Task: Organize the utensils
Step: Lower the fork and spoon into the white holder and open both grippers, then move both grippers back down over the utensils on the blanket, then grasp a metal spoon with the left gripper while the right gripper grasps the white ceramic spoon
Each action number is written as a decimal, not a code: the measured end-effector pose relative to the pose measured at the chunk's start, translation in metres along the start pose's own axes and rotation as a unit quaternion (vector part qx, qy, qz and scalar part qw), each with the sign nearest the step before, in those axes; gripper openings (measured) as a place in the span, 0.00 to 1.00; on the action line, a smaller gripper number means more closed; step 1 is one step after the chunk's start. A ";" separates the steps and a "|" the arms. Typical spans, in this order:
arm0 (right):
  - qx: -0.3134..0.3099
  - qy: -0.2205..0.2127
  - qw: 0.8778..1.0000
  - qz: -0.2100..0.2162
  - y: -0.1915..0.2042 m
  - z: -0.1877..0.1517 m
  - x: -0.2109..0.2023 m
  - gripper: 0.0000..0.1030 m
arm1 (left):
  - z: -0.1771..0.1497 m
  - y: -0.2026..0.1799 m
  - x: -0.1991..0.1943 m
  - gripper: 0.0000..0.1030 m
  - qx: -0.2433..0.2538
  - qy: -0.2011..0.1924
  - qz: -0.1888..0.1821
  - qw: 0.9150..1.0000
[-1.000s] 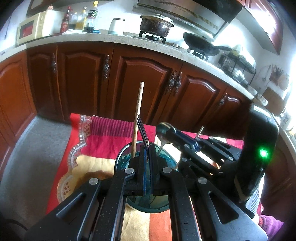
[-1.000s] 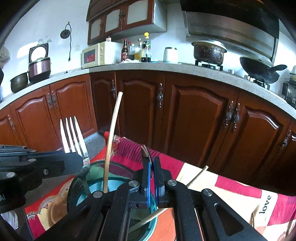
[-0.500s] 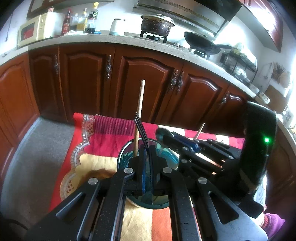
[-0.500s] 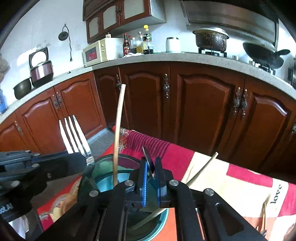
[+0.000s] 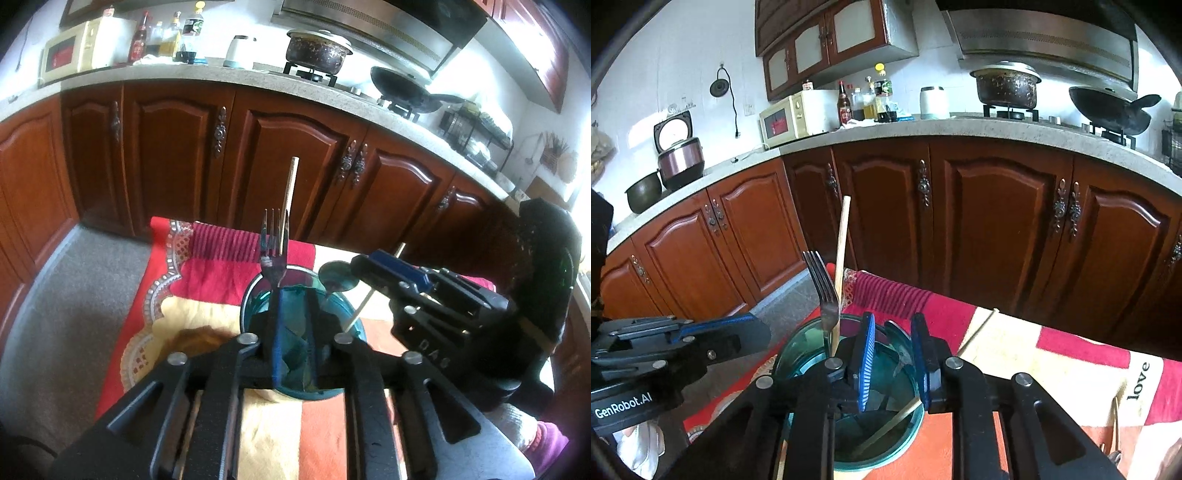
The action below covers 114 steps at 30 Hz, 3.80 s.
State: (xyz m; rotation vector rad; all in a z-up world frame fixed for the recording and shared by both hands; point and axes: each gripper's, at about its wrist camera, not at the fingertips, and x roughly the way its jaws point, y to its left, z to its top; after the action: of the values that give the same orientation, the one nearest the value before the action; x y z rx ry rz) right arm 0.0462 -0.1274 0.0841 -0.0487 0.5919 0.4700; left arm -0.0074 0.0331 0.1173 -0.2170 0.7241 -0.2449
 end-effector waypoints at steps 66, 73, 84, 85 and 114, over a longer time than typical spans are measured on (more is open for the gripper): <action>0.287 0.121 0.950 -0.013 -0.171 -0.208 -0.120 0.20 | -0.131 -0.104 0.147 0.34 0.027 0.186 -0.031 0.982; 0.346 0.104 0.932 -0.010 -0.215 -0.220 -0.114 0.20 | -0.127 -0.108 0.158 0.34 0.020 0.182 -0.033 0.983; 0.465 0.040 0.884 0.021 -0.265 -0.233 -0.098 0.20 | -0.128 -0.115 0.162 0.11 0.026 0.187 -0.049 0.981; 0.469 0.036 0.882 0.027 -0.266 -0.232 -0.096 0.20 | -0.128 -0.115 0.162 0.10 0.025 0.187 -0.050 0.981; 0.400 0.015 0.916 0.038 -0.249 -0.222 -0.125 0.05 | -0.126 -0.117 0.153 0.02 0.016 0.185 -0.063 0.981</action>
State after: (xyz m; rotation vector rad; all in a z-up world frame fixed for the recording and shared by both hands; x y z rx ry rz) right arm -0.0523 -0.4404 -0.0542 0.7531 0.7832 0.2738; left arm 0.0009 -0.1365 -0.0378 -0.1879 1.0765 -0.4240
